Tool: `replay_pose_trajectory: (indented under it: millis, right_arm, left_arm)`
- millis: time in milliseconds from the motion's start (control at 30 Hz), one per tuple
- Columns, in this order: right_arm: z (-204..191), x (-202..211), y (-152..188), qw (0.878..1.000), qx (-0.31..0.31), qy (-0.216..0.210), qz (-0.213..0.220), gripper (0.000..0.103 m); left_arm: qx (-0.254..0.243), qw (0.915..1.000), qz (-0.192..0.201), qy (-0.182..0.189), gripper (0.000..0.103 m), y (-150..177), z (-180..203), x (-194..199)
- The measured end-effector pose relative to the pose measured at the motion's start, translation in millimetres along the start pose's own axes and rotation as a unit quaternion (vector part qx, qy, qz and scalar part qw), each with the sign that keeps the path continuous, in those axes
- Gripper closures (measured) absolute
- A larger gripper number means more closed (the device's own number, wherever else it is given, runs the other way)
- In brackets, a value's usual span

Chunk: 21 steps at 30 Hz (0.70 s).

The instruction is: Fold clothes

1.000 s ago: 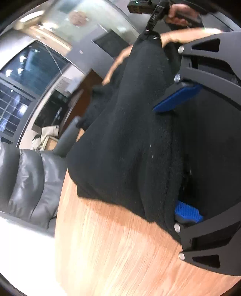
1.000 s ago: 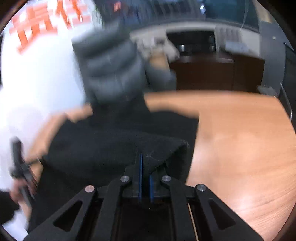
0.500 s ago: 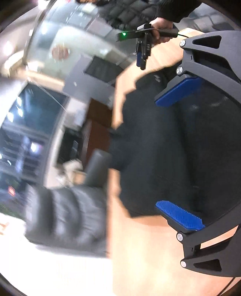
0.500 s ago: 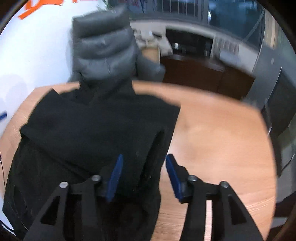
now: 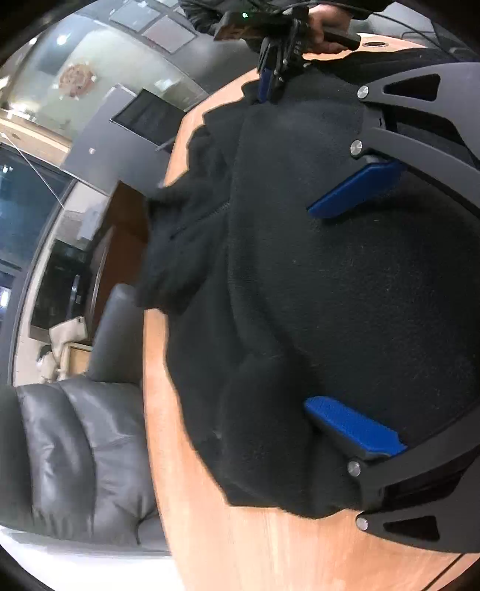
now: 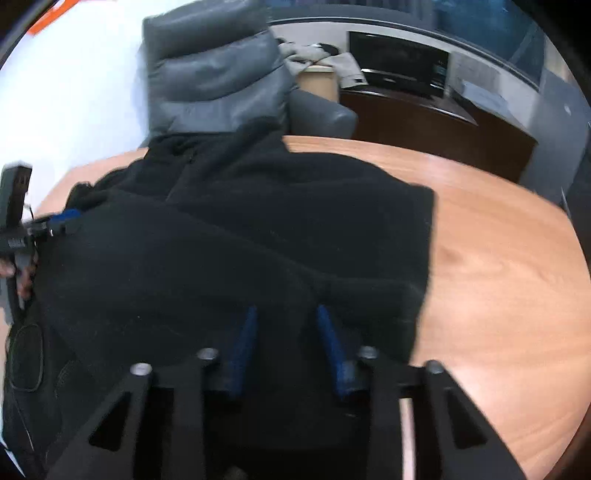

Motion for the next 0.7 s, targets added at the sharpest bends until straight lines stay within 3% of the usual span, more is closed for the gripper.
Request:
replay_pose_trajectory:
  millis: [133,167,233,300,367,467,500,533,567,633,700]
  right_arm:
    - [-5.2,-2.4,-8.4,1.0,0.005,0.006,0.001,0.073]
    - [-6.4,-3.0,-10.5,1.0,0.006,0.008,0.001,0.071]
    - [-9.0,-4.1,-14.7,1.0,0.008,0.011,0.001,0.044]
    - [-11.6,-5.3,-18.9,1.0,0.011,0.014,0.001,0.032]
    - [-14.2,-6.5,-23.1,1.0,0.013,0.018,0.002,0.032]
    - [-15.9,-1.6,-26.2,1.0,0.014,0.023,0.009,0.05]
    - [-16.2,1.0,-26.9,1.0,0.014,0.025,0.013,0.063]
    - [-16.4,3.6,-27.5,0.999,0.014,0.027,0.016,0.068]
    - [-16.7,6.1,-28.1,0.999,0.014,0.028,0.02,0.069]
    - [-17.2,11.3,-29.3,0.999,0.014,0.032,0.027,0.068]
    - [-17.8,16.4,-30.6,0.999,0.014,0.036,0.034,0.059]
  left_arm:
    - [0.013,0.9999,0.001,0.009,0.004,-17.1,2.4,12.6]
    - [0.008,0.9996,0.024,0.011,0.004,-24.7,2.8,20.8]
    - [0.01,0.9987,0.049,0.0,0.0,-38.3,-6.2,28.1]
    - [0.036,0.999,0.025,0.003,0.0,-41.0,-22.1,12.2]
    - [0.064,0.9978,-0.016,0.003,0.001,-29.9,-37.7,-11.9]
    - [0.044,0.9987,-0.02,-0.018,0.0,-23.7,-33.8,-22.7]
    - [0.039,0.9987,-0.023,-0.021,0.0,-23.9,-30.6,-22.6]
    - [0.036,0.9988,-0.025,-0.021,0.0,-24.4,-27.3,-22.1]
    - [0.039,0.999,-0.021,-0.009,0.001,-26.3,-23.9,-18.4]
    - [0.053,0.998,0.023,0.025,0.001,-32.6,-21.0,3.4]
    - [0.049,0.9966,0.066,0.003,0.0,-36.2,-26.5,22.3]
Point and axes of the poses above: each gripper's, at about its wrist camera, not at the fingertips, and x roughly against the way its jaws point, z to its right, y to its underside, the point moved 5 cm from there along -x, roughly the way its jaws point, and after that the axes turned 13 degrees about -x, right-handed, at the moved point
